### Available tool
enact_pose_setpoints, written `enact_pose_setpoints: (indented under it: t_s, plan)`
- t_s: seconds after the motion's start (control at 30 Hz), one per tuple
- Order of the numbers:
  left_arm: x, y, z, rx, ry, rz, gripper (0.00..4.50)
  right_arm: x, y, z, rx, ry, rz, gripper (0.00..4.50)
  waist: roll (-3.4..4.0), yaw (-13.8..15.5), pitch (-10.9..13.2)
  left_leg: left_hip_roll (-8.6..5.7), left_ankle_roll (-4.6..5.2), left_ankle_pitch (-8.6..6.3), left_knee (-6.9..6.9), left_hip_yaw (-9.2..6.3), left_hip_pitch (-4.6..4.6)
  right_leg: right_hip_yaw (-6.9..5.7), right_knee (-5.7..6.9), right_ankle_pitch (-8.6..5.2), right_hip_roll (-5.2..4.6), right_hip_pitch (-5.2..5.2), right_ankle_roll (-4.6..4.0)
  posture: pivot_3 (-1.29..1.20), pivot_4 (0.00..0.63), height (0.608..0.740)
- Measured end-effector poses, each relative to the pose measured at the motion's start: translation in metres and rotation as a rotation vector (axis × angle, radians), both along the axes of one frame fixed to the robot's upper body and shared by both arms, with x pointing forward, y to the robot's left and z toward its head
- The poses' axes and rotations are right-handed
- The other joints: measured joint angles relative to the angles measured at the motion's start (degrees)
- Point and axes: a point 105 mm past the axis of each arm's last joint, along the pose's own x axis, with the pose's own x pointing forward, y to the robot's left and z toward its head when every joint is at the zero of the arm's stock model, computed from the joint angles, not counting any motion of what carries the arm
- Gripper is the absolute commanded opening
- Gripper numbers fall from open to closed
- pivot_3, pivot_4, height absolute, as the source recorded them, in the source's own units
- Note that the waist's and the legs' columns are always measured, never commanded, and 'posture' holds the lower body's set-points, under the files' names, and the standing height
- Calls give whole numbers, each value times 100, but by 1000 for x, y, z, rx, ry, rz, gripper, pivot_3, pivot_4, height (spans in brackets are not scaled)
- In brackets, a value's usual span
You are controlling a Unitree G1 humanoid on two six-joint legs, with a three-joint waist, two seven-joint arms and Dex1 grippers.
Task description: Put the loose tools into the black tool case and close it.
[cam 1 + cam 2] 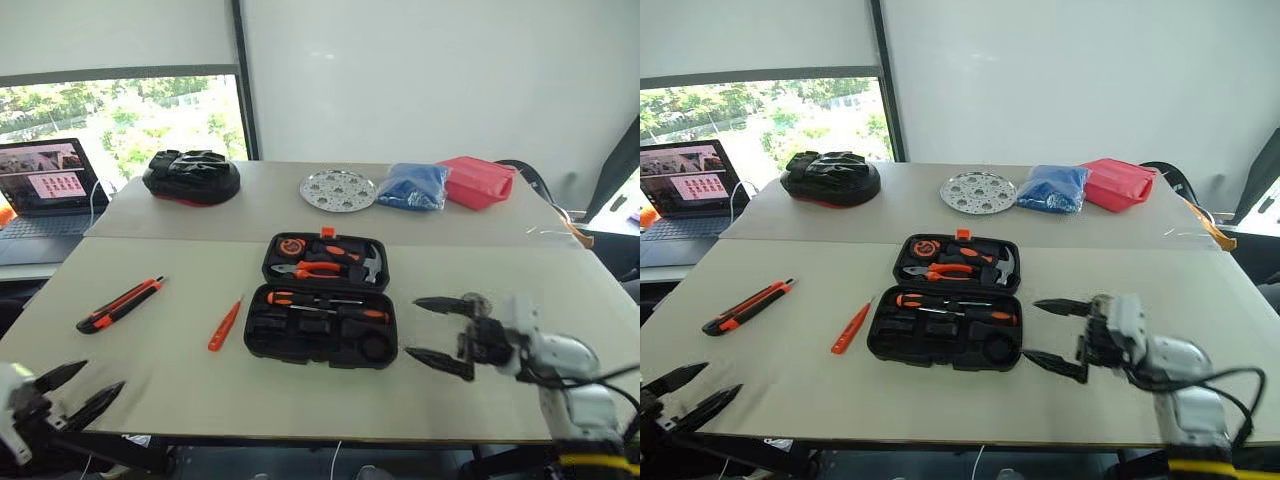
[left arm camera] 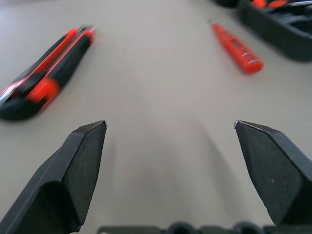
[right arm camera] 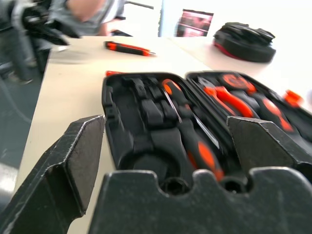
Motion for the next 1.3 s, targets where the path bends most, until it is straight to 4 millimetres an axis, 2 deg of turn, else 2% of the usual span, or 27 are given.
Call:
enact_pose_setpoints:
  t_s: [0.13, 0.2, 0.4, 0.5, 0.63, 0.7, 0.8, 0.9, 1.1, 1.2, 1.3]
  plan:
    - [14, -8, 5, -5, 35, 10, 4500, -7, -1, 0, -22, -58, -2, 4464, -10, -1, 3, 5, -3, 3, 1, 2, 27, 2, 6, -21, 7, 21, 34, 0, 150, 740]
    - [28, -20, 8, 3, 115, -2, 4500, -5, 1, 7, -20, -95, -6, 4464, -12, -3, 4, 4, -3, 3, 2, 1, 30, 4, 10, -22, 7, 22, 36, 0, 150, 740]
    - [79, -83, 32, -24, 228, -106, 4500, -1, 21, 47, -7, -218, 63, 4464, -15, 26, 7, -2, -4, 4, 2, -9, 23, 7, 22, -14, 11, 17, 23, 0, 150, 740]
    - [100, -102, 36, -2, 279, -81, 4500, -2, 30, 51, 5, -208, 92, 4464, -17, 9, 5, -5, -7, -1, -2, -13, 13, 10, 26, -2, 9, 5, 3, 0, 150, 740]
    - [117, -123, 29, -1, 344, -42, 4500, -1, 36, 49, 10, -173, 114, 4464, -17, -1, 6, -10, -10, -4, -2, -23, -7, 14, 25, -3, 6, -13, 4, 0, 150, 740]
    - [127, -138, 24, -29, 364, -34, 4500, -2, 43, 53, 15, -179, 142, 4464, -19, 32, 6, -11, -10, -4, 9, -23, -13, 10, 26, -2, 5, -11, 5, 0, 150, 740]
    - [134, -148, 15, -16, 399, -20, 4500, -6, 50, 59, 25, -189, 171, 4464, -22, 28, 8, -13, -11, -3, 12, -25, -13, 10, 30, -2, 5, -11, 5, 0, 150, 740]
    - [138, -147, 14, 19, 412, 6, 3764, -8, 54, 62, 18, -179, 187, 4500, -21, 29, 7, -15, -12, -2, 11, -22, -4, 11, 36, -2, 5, -7, 5, 0, 150, 740]
    - [139, -142, 11, 58, 416, 26, 1503, -10, 55, 66, 9, -143, 209, 4500, -21, 24, 7, -16, -12, -2, 11, -18, 6, 12, 35, -3, 5, 3, 5, 0, 150, 740]
    - [138, -143, 10, 49, 414, 8, 525, -11, 55, 66, -1, -137, 211, 4500, -21, 25, 7, -16, -12, -2, 11, -17, 6, 12, 34, -3, 6, 3, 5, 0, 150, 740]
    - [136, -137, 9, 24, 406, -6, 454, -11, 54, 66, -11, -133, 211, 4500, -21, 6, 7, -14, -12, -2, 10, -16, 6, 14, 35, -3, 8, 1, 5, 0, 150, 740]
